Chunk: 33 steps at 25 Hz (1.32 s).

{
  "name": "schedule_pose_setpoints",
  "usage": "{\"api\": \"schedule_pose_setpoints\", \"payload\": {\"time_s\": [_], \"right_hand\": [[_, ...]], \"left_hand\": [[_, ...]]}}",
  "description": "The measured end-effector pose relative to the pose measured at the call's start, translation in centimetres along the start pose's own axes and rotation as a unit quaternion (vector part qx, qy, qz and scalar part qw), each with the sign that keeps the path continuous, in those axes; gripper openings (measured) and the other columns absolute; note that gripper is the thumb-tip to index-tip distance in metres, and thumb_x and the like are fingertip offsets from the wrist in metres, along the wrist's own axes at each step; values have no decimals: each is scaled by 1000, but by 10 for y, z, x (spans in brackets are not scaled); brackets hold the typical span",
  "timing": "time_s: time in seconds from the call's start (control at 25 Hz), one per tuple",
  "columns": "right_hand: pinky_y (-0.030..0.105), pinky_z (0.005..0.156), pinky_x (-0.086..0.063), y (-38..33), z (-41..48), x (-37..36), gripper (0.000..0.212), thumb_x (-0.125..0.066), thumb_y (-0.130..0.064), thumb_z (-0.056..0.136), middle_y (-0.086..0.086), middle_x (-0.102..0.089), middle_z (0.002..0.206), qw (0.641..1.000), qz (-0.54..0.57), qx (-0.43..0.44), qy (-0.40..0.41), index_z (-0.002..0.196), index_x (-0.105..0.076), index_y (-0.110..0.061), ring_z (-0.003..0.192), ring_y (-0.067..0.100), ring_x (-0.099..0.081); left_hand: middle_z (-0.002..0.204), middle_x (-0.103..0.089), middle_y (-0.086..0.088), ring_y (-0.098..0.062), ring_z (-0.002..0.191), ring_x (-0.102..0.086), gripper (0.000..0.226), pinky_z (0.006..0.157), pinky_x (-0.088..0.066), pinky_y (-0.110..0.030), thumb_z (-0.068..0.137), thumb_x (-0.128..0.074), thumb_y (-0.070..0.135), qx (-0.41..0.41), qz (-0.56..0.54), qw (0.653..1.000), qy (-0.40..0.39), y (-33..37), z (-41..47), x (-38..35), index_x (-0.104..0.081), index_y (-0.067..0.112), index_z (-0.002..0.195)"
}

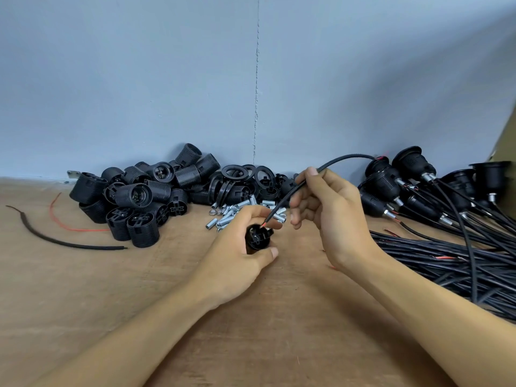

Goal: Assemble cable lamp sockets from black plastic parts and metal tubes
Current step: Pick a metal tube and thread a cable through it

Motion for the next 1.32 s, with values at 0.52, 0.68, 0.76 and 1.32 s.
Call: {"api": "schedule_pose_setpoints", "payload": {"time_s": [0.52,0.68,0.76,1.32], "right_hand": [[40,54,-53,5,-8,-4,29,-50,-28,105,7,-65,65,985,-156,68,-18,90,-59,-6,52,26,-62],[40,56,-53,3,-10,-7,29,-50,-31,104,5,-67,66,984,-159,76,-32,91,-60,-7,54,26,-64],[41,55,-53,2,-11,-8,28,-51,-30,103,5,-67,66,983,-158,79,-40,91,-60,-8,53,25,-63],[24,52,-52,-11,-17,-14,29,-60,-36,99,0,-69,65,968,-219,121,-30,79,-59,-16,50,16,-65]], "left_hand": [[114,-70,23,2,116,-60,54,106,-42,-31,85,-78,10,-11,-3,999,39,-4,2,2,-52,37,125],[109,-68,28,4,111,-61,55,99,-40,-23,86,-79,10,-17,7,999,43,-3,1,2,-50,37,124],[108,-69,27,4,110,-61,54,97,-41,-22,85,-79,12,-20,7,999,46,-2,2,2,-51,37,123],[111,-68,24,2,112,-62,49,95,-42,-13,87,-79,20,-50,2,997,55,1,0,1,-53,34,125]]}}
Point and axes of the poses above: each hand's wrist, its own z-axis towards the middle knuckle, its own x-axis out of the back of the hand, y = z × x, the point moved 4 cm from there along z, towards the middle knuckle
